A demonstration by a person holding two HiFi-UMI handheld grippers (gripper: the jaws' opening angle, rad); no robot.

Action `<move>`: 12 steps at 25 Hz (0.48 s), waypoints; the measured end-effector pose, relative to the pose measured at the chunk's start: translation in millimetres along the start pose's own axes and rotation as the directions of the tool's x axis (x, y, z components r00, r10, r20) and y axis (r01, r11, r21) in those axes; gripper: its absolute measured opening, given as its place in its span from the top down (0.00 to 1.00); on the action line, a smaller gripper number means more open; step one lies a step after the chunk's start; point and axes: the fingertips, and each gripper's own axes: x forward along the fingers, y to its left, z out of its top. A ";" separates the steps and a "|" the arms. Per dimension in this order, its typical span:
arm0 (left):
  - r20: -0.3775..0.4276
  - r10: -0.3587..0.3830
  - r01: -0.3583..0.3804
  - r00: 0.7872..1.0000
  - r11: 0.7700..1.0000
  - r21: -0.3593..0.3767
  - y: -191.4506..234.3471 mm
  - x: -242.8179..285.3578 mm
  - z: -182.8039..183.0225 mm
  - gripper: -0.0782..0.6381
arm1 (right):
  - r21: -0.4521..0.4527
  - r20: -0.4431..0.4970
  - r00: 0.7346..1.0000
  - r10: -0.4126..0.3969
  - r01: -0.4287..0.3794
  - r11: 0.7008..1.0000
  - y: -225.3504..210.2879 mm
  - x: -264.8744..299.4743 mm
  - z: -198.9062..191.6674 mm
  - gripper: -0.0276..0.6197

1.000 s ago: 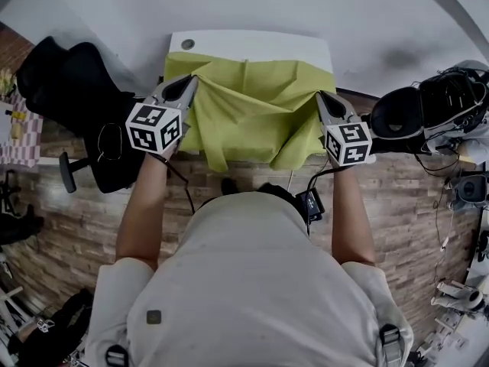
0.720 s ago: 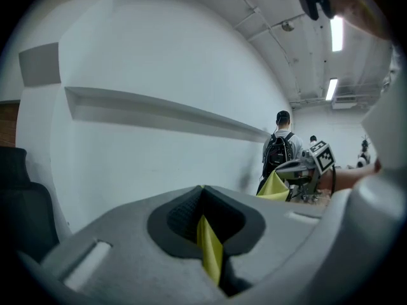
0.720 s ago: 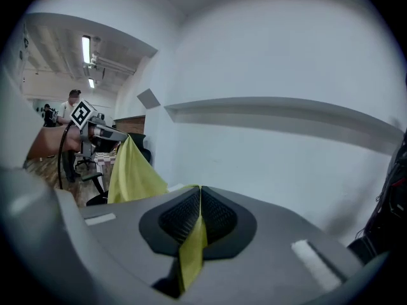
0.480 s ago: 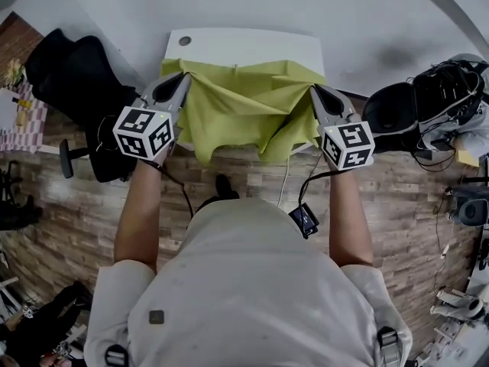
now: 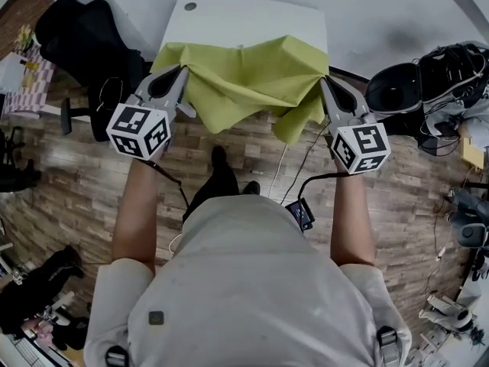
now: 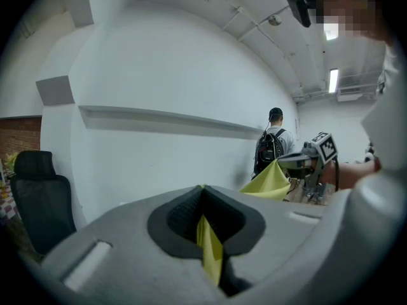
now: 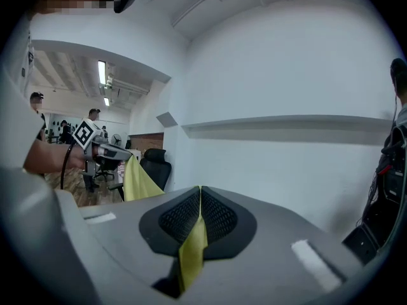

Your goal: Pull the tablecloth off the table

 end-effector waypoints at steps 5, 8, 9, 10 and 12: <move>0.006 0.008 -0.008 1.000 1.000 0.016 -8.1 -33.6 0.0 0.89 | -0.016 0.047 0.999 0.023 -0.023 1.000 32.4 -22.2 22.1 0.94; 0.025 0.005 -0.005 1.000 1.000 0.018 -5.6 -49.4 2.2 0.89 | -0.033 0.072 0.997 0.033 -0.030 0.999 57.6 -28.5 36.4 0.94; 0.029 -0.001 0.000 1.000 1.000 0.021 -5.3 -54.1 2.8 0.89 | -0.038 0.077 0.996 0.032 -0.029 0.999 65.6 -30.5 40.1 0.94; 0.034 -0.008 0.007 0.999 1.000 0.024 -4.6 -59.0 3.4 0.89 | -0.044 0.080 0.996 0.030 -0.027 0.999 73.2 -32.0 43.5 0.94; 0.043 -0.020 0.019 0.999 0.999 0.027 0.9 -72.2 3.6 0.89 | -0.052 0.086 0.996 0.023 -0.019 0.998 89.8 -33.7 50.9 0.94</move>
